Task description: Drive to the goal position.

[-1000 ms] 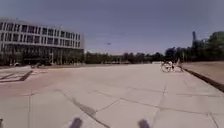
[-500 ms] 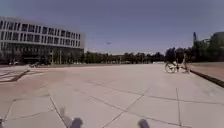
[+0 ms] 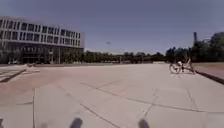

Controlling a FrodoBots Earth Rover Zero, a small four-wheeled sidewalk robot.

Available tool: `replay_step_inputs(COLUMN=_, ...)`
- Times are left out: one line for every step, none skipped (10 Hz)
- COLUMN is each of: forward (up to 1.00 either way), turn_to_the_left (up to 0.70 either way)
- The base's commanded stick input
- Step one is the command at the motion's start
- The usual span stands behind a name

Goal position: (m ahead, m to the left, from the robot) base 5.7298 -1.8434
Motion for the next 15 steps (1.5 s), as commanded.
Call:
replay_step_inputs(forward=1.0, turn_to_the_left=0.0)
replay_step_inputs(forward=1.0, turn_to_the_left=0.0)
replay_step_inputs(forward=1.0, turn_to_the_left=0.0)
replay_step_inputs(forward=1.0, turn_to_the_left=-0.14)
replay_step_inputs(forward=1.0, turn_to_the_left=-0.38)
replay_step_inputs(forward=1.0, turn_to_the_left=-0.12)
replay_step_inputs(forward=1.0, turn_to_the_left=0.0)
replay_step_inputs(forward=1.0, turn_to_the_left=0.0)
replay_step_inputs(forward=1.0, turn_to_the_left=0.0)
replay_step_inputs(forward=1.0, turn_to_the_left=0.0)
replay_step_inputs(forward=1.0, turn_to_the_left=0.0)
replay_step_inputs(forward=1.0, turn_to_the_left=0.0)
replay_step_inputs(forward=1.0, turn_to_the_left=0.0)
replay_step_inputs(forward=1.0, turn_to_the_left=0.0)
replay_step_inputs(forward=1.0, turn_to_the_left=0.0)
